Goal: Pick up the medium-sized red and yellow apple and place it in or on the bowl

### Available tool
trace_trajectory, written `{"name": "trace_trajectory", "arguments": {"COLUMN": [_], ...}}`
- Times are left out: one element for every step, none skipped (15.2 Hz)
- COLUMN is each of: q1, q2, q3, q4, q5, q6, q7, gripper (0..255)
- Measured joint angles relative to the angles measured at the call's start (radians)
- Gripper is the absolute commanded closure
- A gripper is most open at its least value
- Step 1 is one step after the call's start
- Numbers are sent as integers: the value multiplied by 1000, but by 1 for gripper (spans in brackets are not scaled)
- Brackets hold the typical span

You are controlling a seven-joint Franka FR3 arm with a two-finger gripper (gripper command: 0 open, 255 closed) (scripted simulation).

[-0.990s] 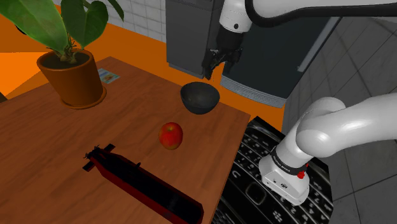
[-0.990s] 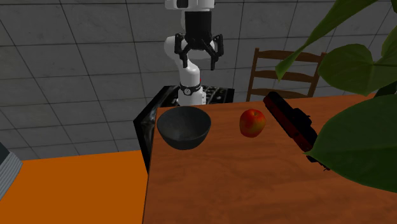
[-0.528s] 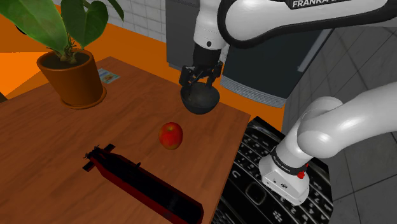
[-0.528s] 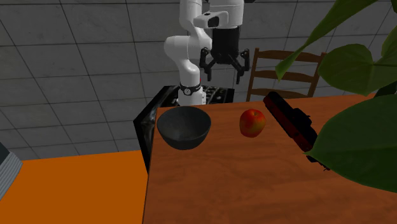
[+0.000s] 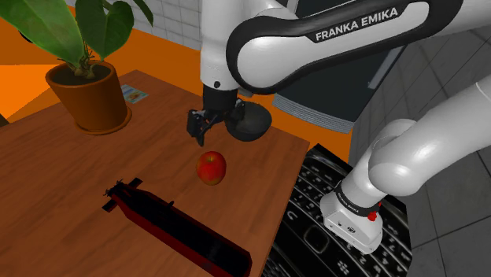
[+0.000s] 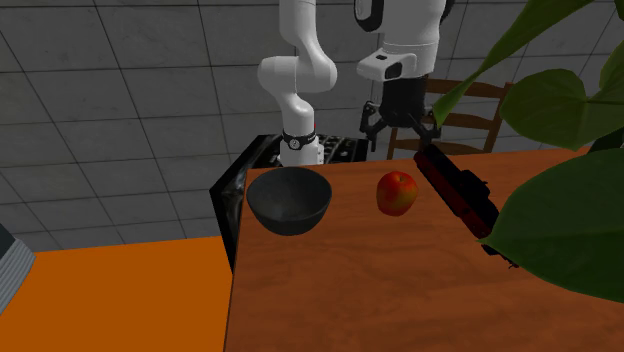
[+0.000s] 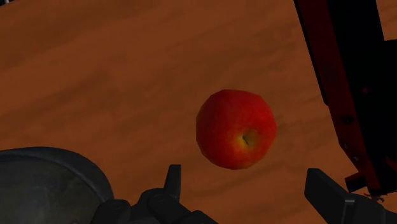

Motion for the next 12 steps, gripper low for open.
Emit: {"name": "trace_trajectory", "arguments": {"q1": [1,2,1,1,1,2,3,2,2,2,1,1], "q2": [24,39,49,58,65,70,78,87,95,100,102,102], "q3": [13,20,24,29,31,34,38,42,45,46,47,47], "q4": [11,16,12,8,1,-6,-15,-23,-27,-28,-29,-30], "q5": [-4,-7,-9,-11,-12,-13,-14,-17,-20,-21,-22,-22], "q6": [11,20,33,46,60,72,88,105,117,122,124,126], "q7": [17,25,28,33,33,36,40,42,46,47,47,47], "gripper": [0,0,0,0,0,0,0,0,0,0,0,0]}}
